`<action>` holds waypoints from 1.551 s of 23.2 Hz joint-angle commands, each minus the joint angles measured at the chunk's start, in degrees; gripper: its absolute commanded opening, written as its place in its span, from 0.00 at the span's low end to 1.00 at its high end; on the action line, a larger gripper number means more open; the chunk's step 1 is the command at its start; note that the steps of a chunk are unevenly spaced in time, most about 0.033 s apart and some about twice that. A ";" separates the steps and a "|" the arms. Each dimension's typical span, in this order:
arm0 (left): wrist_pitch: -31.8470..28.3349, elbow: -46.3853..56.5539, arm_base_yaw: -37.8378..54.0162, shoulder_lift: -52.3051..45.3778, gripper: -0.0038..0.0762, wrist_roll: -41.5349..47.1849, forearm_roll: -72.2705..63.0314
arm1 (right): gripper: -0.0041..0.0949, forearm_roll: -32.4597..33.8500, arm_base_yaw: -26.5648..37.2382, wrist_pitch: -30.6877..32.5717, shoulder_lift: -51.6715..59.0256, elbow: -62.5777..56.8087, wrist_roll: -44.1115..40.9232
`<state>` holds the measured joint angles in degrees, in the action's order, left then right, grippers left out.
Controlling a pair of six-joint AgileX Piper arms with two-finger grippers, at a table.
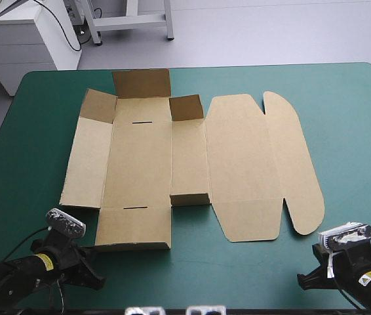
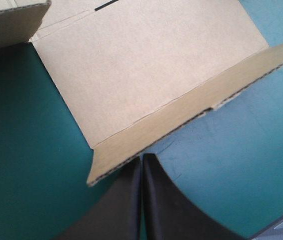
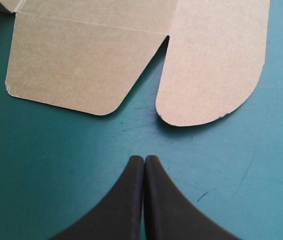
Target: Fold the box
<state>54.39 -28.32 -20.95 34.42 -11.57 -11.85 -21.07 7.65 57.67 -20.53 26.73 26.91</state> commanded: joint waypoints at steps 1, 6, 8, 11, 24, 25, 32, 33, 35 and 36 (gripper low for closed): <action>-2.14 -1.30 -0.32 0.04 0.04 -0.11 -0.81 | 0.03 -1.12 0.09 -2.63 -0.73 1.97 0.19; -1.62 -1.30 -0.32 0.04 0.04 -0.11 -1.04 | 0.03 -1.12 0.09 -2.63 -0.73 1.97 0.19; -1.34 -1.55 -0.32 0.04 0.04 -0.14 -1.68 | 0.03 -1.12 0.09 -2.63 -0.73 1.97 0.19; -3.85 -2.95 -0.32 0.04 0.04 -0.27 -1.86 | 0.03 -1.12 0.09 -2.63 -0.73 1.97 0.19; -6.52 -27.04 -0.32 19.26 0.05 2.44 5.93 | 0.03 -1.12 0.09 -2.84 -0.73 1.97 0.19; -6.12 -28.69 -0.32 21.86 0.06 2.44 6.97 | 0.03 -1.12 0.09 -2.84 -0.73 1.97 0.19; 0.86 -41.02 3.83 37.16 0.07 -0.29 8.33 | 0.03 -1.12 0.09 -2.84 -0.73 1.97 0.19; 1.60 -42.34 5.53 38.27 0.07 -1.60 6.20 | 0.03 -1.12 0.09 -2.84 -0.73 1.97 0.19; 3.52 -44.98 10.84 40.26 0.07 -6.69 -1.30 | 0.03 -1.12 0.09 -2.84 -0.73 1.97 0.19; 4.67 -45.99 13.96 40.77 0.07 -10.15 -5.23 | 0.03 -1.12 0.09 -2.84 -0.73 1.97 0.19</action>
<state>57.88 -69.53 -13.01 74.85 -14.76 -7.68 -21.07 7.65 57.62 -20.53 26.73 26.91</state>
